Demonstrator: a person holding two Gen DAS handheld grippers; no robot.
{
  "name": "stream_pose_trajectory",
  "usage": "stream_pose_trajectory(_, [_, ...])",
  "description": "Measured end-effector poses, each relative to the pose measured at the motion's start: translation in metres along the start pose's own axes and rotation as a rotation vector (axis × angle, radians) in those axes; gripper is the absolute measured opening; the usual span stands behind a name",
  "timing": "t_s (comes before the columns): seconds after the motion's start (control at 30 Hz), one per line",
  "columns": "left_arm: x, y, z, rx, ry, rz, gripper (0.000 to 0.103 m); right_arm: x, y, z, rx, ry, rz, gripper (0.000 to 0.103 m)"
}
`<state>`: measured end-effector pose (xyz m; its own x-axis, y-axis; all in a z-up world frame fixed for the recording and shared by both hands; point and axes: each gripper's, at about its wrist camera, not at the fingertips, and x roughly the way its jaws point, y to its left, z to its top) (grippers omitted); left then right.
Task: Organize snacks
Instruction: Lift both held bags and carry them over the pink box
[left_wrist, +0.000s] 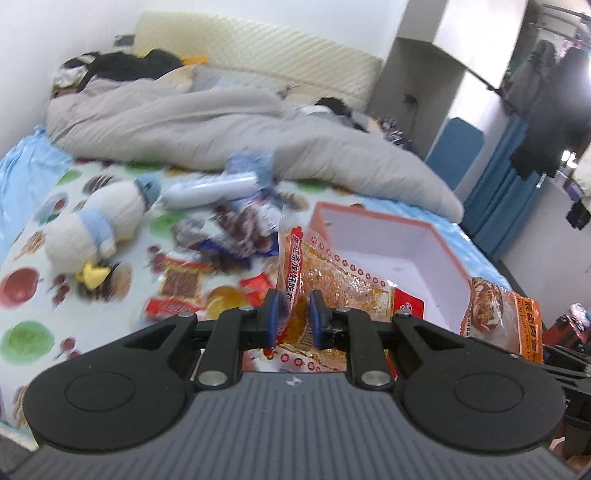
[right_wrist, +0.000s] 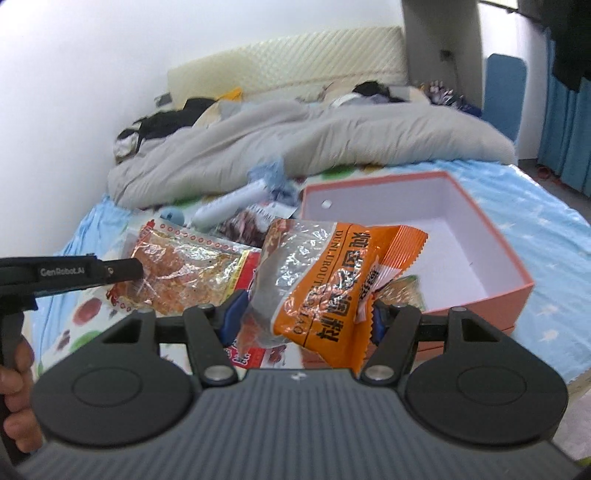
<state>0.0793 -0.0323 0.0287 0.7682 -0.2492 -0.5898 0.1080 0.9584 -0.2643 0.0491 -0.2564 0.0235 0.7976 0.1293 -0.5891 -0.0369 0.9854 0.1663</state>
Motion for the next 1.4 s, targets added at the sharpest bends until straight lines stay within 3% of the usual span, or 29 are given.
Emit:
stream_pose_trajectory(0.27, [-0.002,-0.047,0.017,0.052,-0.026,-0.068,0.019,-0.02,-0.036,0.009,0.05,-0.058,-0.073,0.066])
stream_pose_trajectory(0.53, [0.046,-0.078,0.024,0.062,0.028,-0.13,0.008,0.005,-0.07,0.014,0.06,-0.043,-0.104,0.066])
stream_pose_trajectory(0.77, [0.13,-0.094,0.023,0.039,0.117,-0.166,0.007,0.057,-0.096,0.015,0.066,0.027,-0.115,0.066])
stream_pose_trajectory(1.0, [0.194,-0.102,0.006,0.042,0.27,-0.168,0.007,0.107,-0.113,0.013,0.105,0.134,-0.099,0.066])
stream_pose_trajectory(1.4, [0.227,-0.104,-0.001,0.044,0.332,-0.156,0.007,0.137,-0.135,0.008,0.151,0.219,-0.103,0.071])
